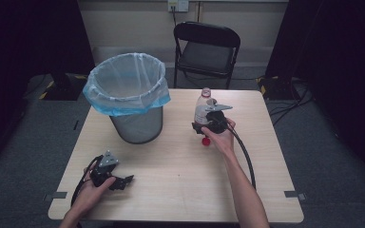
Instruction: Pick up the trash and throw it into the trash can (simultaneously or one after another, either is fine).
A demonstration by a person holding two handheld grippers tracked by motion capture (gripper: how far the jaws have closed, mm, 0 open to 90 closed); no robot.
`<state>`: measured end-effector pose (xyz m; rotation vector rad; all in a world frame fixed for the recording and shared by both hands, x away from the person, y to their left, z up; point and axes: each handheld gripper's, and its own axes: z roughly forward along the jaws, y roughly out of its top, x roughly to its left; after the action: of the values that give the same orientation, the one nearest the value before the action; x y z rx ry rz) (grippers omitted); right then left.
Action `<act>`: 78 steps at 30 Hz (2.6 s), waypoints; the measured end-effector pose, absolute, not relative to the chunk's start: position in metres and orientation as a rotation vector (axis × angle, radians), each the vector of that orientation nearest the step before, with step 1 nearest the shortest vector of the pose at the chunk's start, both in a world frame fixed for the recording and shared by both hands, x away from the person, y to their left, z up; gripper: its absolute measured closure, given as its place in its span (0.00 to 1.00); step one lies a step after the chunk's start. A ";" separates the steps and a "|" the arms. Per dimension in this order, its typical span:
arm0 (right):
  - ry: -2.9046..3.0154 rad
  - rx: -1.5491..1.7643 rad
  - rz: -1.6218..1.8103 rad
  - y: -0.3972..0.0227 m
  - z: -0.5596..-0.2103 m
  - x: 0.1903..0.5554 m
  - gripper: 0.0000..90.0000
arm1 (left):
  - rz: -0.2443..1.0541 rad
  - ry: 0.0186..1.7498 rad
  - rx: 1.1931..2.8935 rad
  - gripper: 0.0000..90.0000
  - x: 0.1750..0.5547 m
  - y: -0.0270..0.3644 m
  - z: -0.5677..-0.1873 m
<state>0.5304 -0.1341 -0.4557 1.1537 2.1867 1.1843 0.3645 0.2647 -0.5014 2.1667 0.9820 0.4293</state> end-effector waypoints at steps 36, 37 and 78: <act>2.150 1.195 1.308 -0.148 -0.413 0.509 0.33 | 0.421 0.984 2.161 0.04 0.364 0.265 -0.502; 2.142 1.192 1.318 -0.149 -0.410 0.507 0.33 | 0.420 0.984 2.163 0.04 0.364 0.265 -0.502; 2.026 1.038 1.500 -0.138 -0.332 0.485 0.33 | 0.418 0.984 2.161 0.04 0.364 0.265 -0.502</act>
<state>0.4848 -0.1384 -0.3316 1.0382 2.0258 1.5000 0.3641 0.2647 -0.5016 2.1611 0.9843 0.4183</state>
